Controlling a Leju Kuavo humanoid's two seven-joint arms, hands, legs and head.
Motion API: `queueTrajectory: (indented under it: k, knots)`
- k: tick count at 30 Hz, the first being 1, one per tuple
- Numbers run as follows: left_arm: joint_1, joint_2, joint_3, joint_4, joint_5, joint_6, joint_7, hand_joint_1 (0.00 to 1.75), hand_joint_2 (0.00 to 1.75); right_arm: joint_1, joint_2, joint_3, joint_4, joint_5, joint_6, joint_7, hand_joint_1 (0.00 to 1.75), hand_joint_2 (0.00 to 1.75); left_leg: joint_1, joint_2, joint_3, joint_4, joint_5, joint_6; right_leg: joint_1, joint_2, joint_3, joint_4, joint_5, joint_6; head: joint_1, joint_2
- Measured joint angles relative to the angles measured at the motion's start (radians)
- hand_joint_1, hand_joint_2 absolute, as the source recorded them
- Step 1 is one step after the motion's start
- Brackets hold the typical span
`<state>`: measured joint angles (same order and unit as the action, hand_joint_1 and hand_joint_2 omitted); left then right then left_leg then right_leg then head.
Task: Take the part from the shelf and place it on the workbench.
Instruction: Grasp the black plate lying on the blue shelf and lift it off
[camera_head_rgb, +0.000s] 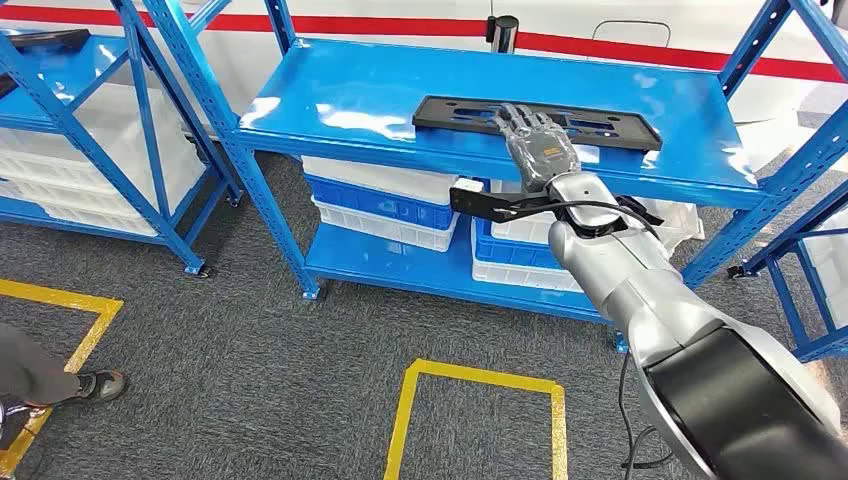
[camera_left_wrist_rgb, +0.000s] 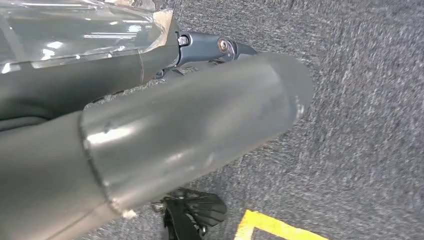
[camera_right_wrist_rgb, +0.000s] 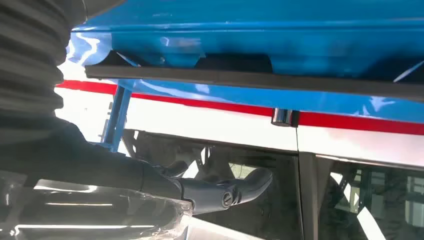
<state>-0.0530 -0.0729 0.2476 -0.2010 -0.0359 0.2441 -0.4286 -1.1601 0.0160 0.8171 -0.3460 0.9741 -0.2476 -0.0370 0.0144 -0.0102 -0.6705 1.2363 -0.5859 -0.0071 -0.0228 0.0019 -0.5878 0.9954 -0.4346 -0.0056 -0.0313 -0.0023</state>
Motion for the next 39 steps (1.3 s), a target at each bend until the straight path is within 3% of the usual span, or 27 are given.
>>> queueTrajectory:
  k: [2,3,4,6,7,9,12,14,16,18,19,20,22,23,25,28,30,32,33,34,35,37,39]
  knots:
    - [0.002,0.0,0.0,0.0,0.0,0.0,0.0,0.0,0.0,0.002,0.001,0.0,0.0,0.002,0.0,0.0,0.0,1.75,0.0,0.001,-0.037,0.046,-0.001,-0.002,0.0,0.0,0.004,0.0,-0.003,-0.003,0.0,0.0]
    - [0.003,0.0,0.0,0.0,0.0,0.0,0.0,0.0,0.0,0.004,0.001,0.0,0.0,0.003,0.0,0.0,0.0,1.75,0.001,0.002,-0.063,0.068,0.011,-0.004,0.001,0.0,0.009,0.0,-0.007,-0.004,0.0,0.0]
    - [0.003,0.001,0.0,0.001,0.0,0.0,0.0,0.0,0.0,0.005,0.002,0.0,0.0,0.004,0.0,0.0,0.0,1.75,0.001,0.003,-0.069,0.049,0.042,-0.003,0.001,0.0,0.014,0.0,-0.011,-0.005,-0.001,0.0]
    - [0.003,0.003,0.0,0.001,0.0,0.0,-0.001,0.0,0.0,0.004,0.004,-0.001,0.0,0.007,0.0,0.0,0.0,1.75,0.001,0.005,-0.032,-0.078,0.135,0.004,0.001,0.001,0.027,0.0,-0.021,-0.001,0.0,0.0]
    - [0.003,0.004,0.0,0.001,0.0,0.0,-0.001,0.0,0.0,0.003,0.005,-0.002,0.0,0.008,0.0,0.0,0.0,1.75,-0.001,0.006,-0.003,-0.145,0.167,0.01,0.005,0.002,0.031,0.001,-0.026,0.003,0.0,0.0]
    - [0.001,0.006,0.0,0.001,-0.002,0.0,-0.002,0.0,0.0,0.002,0.005,-0.005,0.0,0.01,0.0,0.0,0.0,1.75,-0.007,0.009,0.03,-0.22,0.187,0.021,0.011,0.003,0.033,0.001,-0.035,0.012,0.001,0.0]
    - [0.001,0.006,0.0,0.002,-0.004,0.0,-0.002,0.0,0.0,0.003,0.007,-0.011,0.0,0.015,0.0,0.0,0.0,1.75,-0.011,0.009,0.04,-0.235,0.179,0.036,0.014,0.001,0.029,0.005,-0.044,0.026,0.003,0.0]
    - [0.0,0.005,0.0,0.002,-0.006,0.0,-0.002,0.0,0.0,0.001,0.008,-0.013,0.0,0.022,0.003,0.003,0.0,1.75,-0.008,0.008,0.05,-0.244,0.179,0.049,0.014,-0.001,-0.004,0.069,-0.072,0.027,0.004,0.0]
    - [-0.002,0.005,0.0,0.002,-0.008,0.0,-0.002,0.0,0.0,0.006,0.009,-0.013,0.002,0.03,0.01,0.008,0.0,1.75,-0.007,0.007,0.056,-0.246,0.174,0.059,0.013,0.0,-0.081,0.204,-0.116,0.021,0.005,0.0]
    - [-0.001,0.004,0.0,0.002,-0.01,0.0,-0.001,0.0,0.0,0.019,0.01,-0.013,0.005,0.038,0.019,0.016,0.0,1.75,-0.007,0.003,0.064,-0.246,0.167,0.062,0.012,0.0,-0.143,0.296,-0.129,0.025,0.006,0.0]
    - [-0.001,0.004,0.0,0.002,-0.011,0.0,0.0,0.0,0.0,0.024,0.011,-0.012,0.007,0.041,0.024,0.021,0.0,1.75,-0.007,0.001,0.07,-0.245,0.162,0.061,0.01,0.0,-0.148,0.289,-0.113,0.033,0.008,0.0]
    - [0.0,0.003,0.0,0.002,-0.013,0.0,0.0,0.0,0.0,0.026,0.013,-0.012,0.01,0.046,0.028,0.028,0.0,1.75,-0.006,-0.001,0.076,-0.245,0.157,0.058,0.008,-0.001,-0.134,0.241,-0.084,0.042,0.008,0.0]
    - [-0.001,0.001,0.0,0.002,-0.014,0.0,0.001,0.0,0.0,0.023,0.017,-0.011,0.014,0.054,0.036,0.041,0.0,1.75,-0.009,-0.004,0.086,-0.239,0.143,0.049,0.004,-0.002,-0.078,0.101,-0.015,0.056,0.01,0.0]
    - [-0.001,0.001,0.0,0.002,-0.015,0.0,0.001,0.0,0.0,0.022,0.021,-0.011,0.016,0.059,0.042,0.05,0.0,1.75,-0.01,-0.004,0.09,-0.236,0.136,0.043,0.003,-0.002,-0.056,0.048,0.008,0.054,0.01,0.0]
    - [-0.002,0.001,0.0,0.002,-0.015,0.0,0.0,0.0,0.0,0.022,0.028,-0.01,0.021,0.067,0.057,0.068,0.0,1.75,-0.012,-0.004,0.092,-0.231,0.125,0.031,0.006,-0.001,-0.037,0.013,0.02,0.039,0.007,0.0]
    - [-0.002,0.001,0.0,0.002,-0.015,0.0,-0.003,0.0,0.0,0.021,0.037,-0.01,0.028,0.073,0.067,0.093,0.0,1.75,-0.004,-0.001,0.085,-0.211,0.106,0.015,0.003,0.001,-0.03,0.01,0.015,0.016,0.003,0.0]
    - [-0.002,0.0,0.0,0.002,-0.015,0.0,-0.004,0.0,0.0,0.02,0.044,-0.01,0.031,0.076,0.069,0.099,0.0,1.75,0.001,0.003,0.037,-0.118,0.065,0.002,-0.001,0.002,-0.021,0.008,0.01,0.002,0.0,0.0]
    - [-0.002,0.0,0.0,0.002,-0.015,0.0,-0.004,0.0,0.0,0.023,0.049,-0.01,0.035,0.077,0.07,0.104,0.0,1.75,0.004,0.004,-0.041,0.014,0.022,-0.007,0.001,0.002,-0.013,0.008,0.002,-0.007,-0.001,0.0]
    - [-0.001,0.0,0.0,0.002,-0.015,0.0,-0.004,0.0,0.0,0.025,0.051,-0.01,0.037,0.077,0.071,0.109,0.0,1.75,0.005,0.004,-0.071,0.053,0.021,-0.009,0.002,0.003,-0.009,0.008,-0.001,-0.009,-0.001,0.0]
    - [0.001,0.0,0.0,0.002,-0.015,0.0,-0.004,0.0,0.0,0.027,0.052,-0.01,0.04,0.077,0.071,0.117,0.0,1.75,0.006,0.005,-0.083,0.052,0.04,-0.009,0.002,0.003,-0.004,0.009,-0.006,-0.009,-0.001,0.0]
    - [0.001,0.0,0.0,0.002,-0.015,0.0,-0.004,0.0,0.0,0.028,0.053,-0.01,0.042,0.077,0.071,0.126,0.0,1.75,0.006,0.005,-0.074,0.013,0.077,-0.007,0.002,0.004,0.003,0.009,-0.011,-0.007,-0.001,0.0]
    - [0.002,0.0,0.001,0.002,-0.014,0.002,-0.004,0.0,0.0,0.025,0.053,-0.013,0.046,0.078,0.069,0.145,0.0,1.75,0.004,0.006,-0.019,-0.124,0.158,0.003,0.004,0.005,0.017,0.008,-0.022,-0.001,-0.001,0.0]
    - [0.002,0.0,0.002,0.003,-0.014,0.003,-0.004,0.0,0.0,0.019,0.051,-0.018,0.049,0.08,0.068,0.158,0.0,1.75,-0.001,0.007,0.024,-0.212,0.185,0.014,0.008,0.005,0.022,0.008,-0.03,0.008,0.0,0.0]
